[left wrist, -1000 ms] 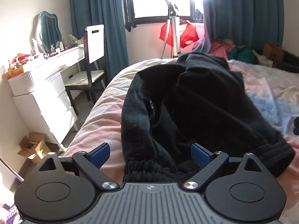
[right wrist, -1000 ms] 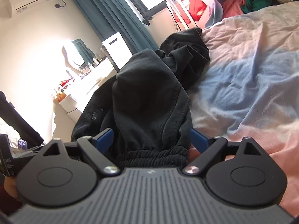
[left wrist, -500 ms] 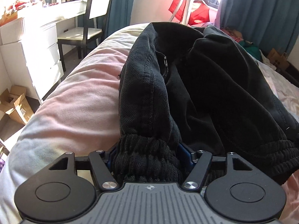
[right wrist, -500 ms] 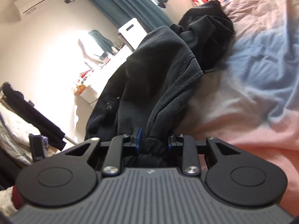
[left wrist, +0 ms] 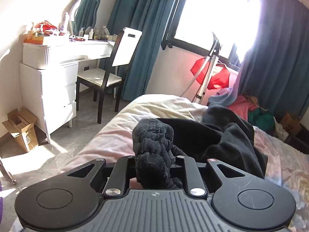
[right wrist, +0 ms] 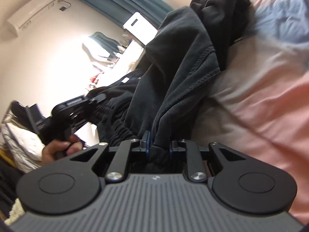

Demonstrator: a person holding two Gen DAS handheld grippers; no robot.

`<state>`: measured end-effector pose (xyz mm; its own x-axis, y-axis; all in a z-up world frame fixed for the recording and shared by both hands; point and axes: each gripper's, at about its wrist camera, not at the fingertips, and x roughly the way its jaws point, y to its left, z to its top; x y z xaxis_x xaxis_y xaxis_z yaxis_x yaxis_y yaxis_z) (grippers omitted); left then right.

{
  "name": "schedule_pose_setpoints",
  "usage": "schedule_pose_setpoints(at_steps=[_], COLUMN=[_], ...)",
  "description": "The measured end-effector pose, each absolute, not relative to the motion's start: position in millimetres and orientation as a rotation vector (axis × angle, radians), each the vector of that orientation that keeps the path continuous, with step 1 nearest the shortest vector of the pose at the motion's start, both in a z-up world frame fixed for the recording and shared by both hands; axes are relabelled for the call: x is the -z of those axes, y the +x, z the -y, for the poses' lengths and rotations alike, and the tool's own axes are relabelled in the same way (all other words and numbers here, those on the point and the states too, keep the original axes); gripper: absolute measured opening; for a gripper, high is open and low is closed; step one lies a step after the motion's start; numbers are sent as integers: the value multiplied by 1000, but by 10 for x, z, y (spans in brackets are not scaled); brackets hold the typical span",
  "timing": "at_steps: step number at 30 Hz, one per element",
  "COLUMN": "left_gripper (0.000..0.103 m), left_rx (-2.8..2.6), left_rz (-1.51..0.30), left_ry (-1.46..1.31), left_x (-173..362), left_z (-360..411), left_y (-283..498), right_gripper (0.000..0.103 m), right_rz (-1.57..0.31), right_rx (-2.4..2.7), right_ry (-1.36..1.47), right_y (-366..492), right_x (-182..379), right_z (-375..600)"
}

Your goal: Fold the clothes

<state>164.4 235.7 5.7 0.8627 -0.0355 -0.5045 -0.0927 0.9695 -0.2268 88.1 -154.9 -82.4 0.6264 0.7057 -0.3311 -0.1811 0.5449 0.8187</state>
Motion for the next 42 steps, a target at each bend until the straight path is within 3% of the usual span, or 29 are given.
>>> schedule_pose_setpoints(at_steps=[8,13,18,24,26,29,30,31,32,42], left_gripper=[19,20,23,57,92,103,103,103,103,103], left_rx=[-176,-231,-242,-260,-300,-359,-364,-368,-367,-157], left_rz=[-538,-622,-657,-669,-645,-562,-552,-550,-550,-442], left_ry=[-99,-90,-108,-141,-137,-77,-53,-28,-10,22], left_x=[-576,74,529,467,365,140,85,32,-23,-527], left_z=[-3140,-3465,-3683,-3801,-3765,-3617,-3554,-3478,-3397,-2102], left_y=[2735,3366,3441,3261,3081,2715,2622,2532,2437,1278], right_gripper=[21,21,22,34,40,44,57,79,87,91], right_rz=[-715,-787,-812,-804,-797,-800,-796,-785,-772,-565], right_rx=[-800,-772,-759,-753,-751,-727,-723,-726,-724,-615], right_ry=[886,879,776,627,553,461,441,429,414,253], right_y=[1389,1790,1847,1787,1684,1497,1435,1372,1306,636], right_x=[799,1116,1115,916,825,680,626,569,507,-281], right_z=[7,-593,-726,-659,-655,-574,-531,-487,-442,302])
